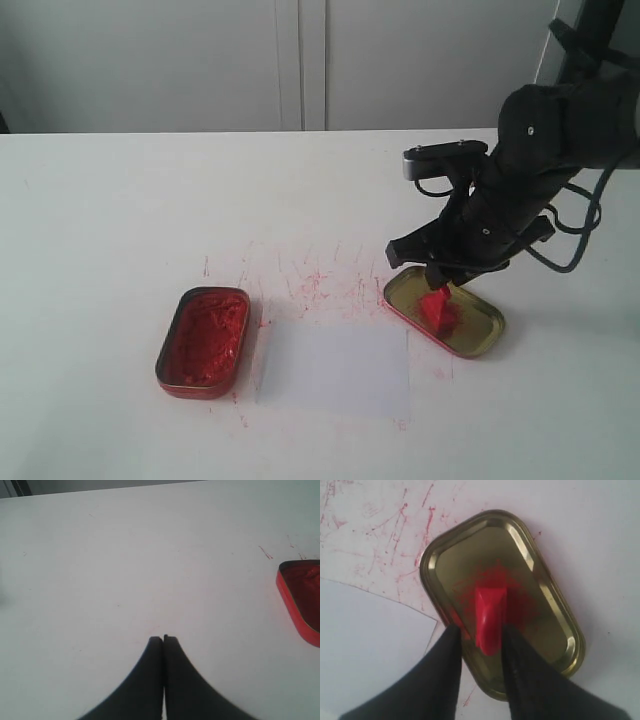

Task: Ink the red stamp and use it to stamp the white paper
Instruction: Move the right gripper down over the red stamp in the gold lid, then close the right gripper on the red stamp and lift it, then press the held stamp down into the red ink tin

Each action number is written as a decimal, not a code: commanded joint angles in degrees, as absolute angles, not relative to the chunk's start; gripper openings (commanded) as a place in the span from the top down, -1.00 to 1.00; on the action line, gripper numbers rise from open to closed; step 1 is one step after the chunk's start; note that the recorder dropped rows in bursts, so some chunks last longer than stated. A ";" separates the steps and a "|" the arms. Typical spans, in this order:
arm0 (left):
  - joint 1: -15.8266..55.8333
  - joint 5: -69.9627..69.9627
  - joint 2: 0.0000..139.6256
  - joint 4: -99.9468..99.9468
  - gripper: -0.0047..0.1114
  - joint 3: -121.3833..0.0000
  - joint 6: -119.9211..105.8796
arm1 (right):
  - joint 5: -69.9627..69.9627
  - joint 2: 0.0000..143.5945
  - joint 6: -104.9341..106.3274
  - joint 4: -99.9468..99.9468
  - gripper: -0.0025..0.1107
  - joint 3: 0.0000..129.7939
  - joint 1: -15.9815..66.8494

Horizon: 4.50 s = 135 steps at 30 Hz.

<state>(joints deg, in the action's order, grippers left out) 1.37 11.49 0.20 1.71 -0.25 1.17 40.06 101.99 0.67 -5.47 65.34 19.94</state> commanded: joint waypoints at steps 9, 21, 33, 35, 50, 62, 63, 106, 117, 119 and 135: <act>1.29 11.59 0.00 1.66 0.92 0.00 1.31 | 37.81 106.76 1.32 -5.53 0.46 66.16 19.97; 1.29 11.59 0.00 1.66 0.92 0.00 1.31 | 36.51 109.31 1.32 -5.53 0.46 66.28 19.97; 1.29 11.59 0.00 1.66 0.92 0.00 1.31 | 36.17 109.20 1.32 -5.30 0.96 66.28 19.97; 1.29 11.59 0.00 1.66 0.92 0.00 1.31 | 36.06 108.62 1.32 -5.11 0.96 66.28 19.97; 1.29 11.59 0.00 1.66 0.92 0.00 1.31 | 36.05 98.67 1.32 -3.10 0.96 66.28 20.08; 1.29 11.59 0.00 1.66 0.92 0.00 1.31 | 36.25 95.63 3.96 -3.00 0.96 66.28 30.41; 1.29 11.59 0.00 1.66 0.92 0.00 1.31 | 36.25 95.63 4.09 -2.97 0.96 66.28 31.54; 1.29 11.59 0.00 1.66 0.92 0.00 1.31 | 51.70 123.70 2.83 1.12 0.96 101.53 53.27; 1.29 11.59 0.00 1.66 0.92 0.00 1.31 | 50.09 126.50 2.83 1.52 0.96 101.53 53.27; 1.29 11.59 0.00 1.66 0.92 0.00 1.31 | 49.96 126.97 2.83 1.52 0.96 101.53 53.27; 1.29 11.59 0.00 1.66 0.92 0.00 1.31 | 50.70 132.37 2.83 1.54 0.96 101.53 53.27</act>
